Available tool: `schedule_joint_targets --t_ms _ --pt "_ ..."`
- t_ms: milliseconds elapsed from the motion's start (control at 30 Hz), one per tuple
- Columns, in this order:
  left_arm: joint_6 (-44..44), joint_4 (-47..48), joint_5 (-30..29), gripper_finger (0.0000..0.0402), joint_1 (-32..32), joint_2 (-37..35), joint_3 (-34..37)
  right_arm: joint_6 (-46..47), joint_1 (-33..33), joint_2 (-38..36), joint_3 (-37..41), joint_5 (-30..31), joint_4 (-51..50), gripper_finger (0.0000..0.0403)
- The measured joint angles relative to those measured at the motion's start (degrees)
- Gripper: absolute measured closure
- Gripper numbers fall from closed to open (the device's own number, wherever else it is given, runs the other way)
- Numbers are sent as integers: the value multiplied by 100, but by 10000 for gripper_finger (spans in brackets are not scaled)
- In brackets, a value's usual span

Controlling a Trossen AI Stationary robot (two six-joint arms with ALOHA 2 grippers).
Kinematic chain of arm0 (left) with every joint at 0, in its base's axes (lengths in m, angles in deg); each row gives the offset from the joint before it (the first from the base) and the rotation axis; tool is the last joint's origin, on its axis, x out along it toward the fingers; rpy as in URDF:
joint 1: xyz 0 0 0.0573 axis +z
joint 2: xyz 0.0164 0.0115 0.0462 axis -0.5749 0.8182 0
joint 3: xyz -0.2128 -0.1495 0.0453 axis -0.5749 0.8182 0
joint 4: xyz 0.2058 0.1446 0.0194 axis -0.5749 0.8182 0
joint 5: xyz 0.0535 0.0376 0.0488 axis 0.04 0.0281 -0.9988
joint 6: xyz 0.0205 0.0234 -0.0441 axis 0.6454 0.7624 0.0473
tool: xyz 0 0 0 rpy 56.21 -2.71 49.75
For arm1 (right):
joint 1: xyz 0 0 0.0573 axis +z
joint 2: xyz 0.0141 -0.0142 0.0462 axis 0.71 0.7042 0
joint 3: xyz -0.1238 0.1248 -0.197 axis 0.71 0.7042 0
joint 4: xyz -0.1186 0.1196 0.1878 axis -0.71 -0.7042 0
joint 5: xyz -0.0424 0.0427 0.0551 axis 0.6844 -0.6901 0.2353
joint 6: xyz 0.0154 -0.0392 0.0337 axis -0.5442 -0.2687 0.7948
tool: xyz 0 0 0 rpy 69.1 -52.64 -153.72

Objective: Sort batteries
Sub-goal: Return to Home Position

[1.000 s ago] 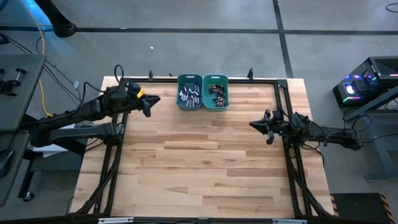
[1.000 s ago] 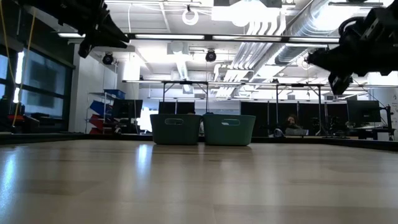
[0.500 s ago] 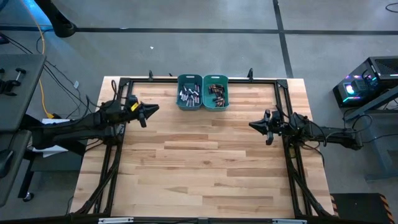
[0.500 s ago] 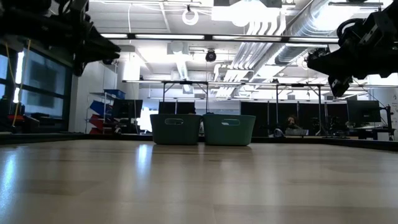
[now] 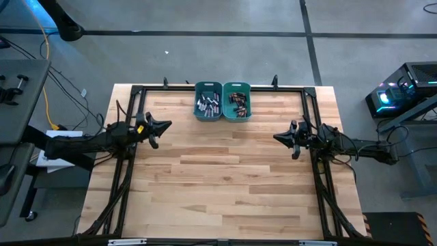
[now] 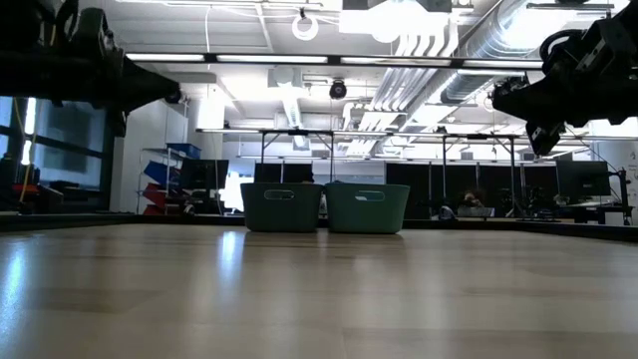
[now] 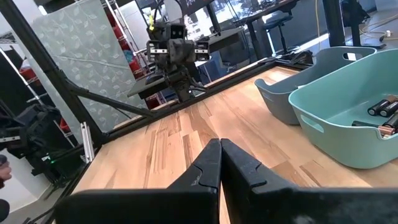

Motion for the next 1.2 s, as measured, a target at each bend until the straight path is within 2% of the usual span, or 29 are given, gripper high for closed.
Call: schedule_joint_targets --t_ms 200,367,600,1200 --pt "982 309 95 401 -153 -81 -2 2 0 0 0 0 2 402" --pt "1709 1075 263 401 -132 -57 -13 6 0 0 0 0 0 402" --pt "2949 1098 232 401 -129 264 -24 4 0 0 0 -2 2 402" --pt "2856 1100 230 401 -255 164 -24 4 0 2 0 -2 0 402"
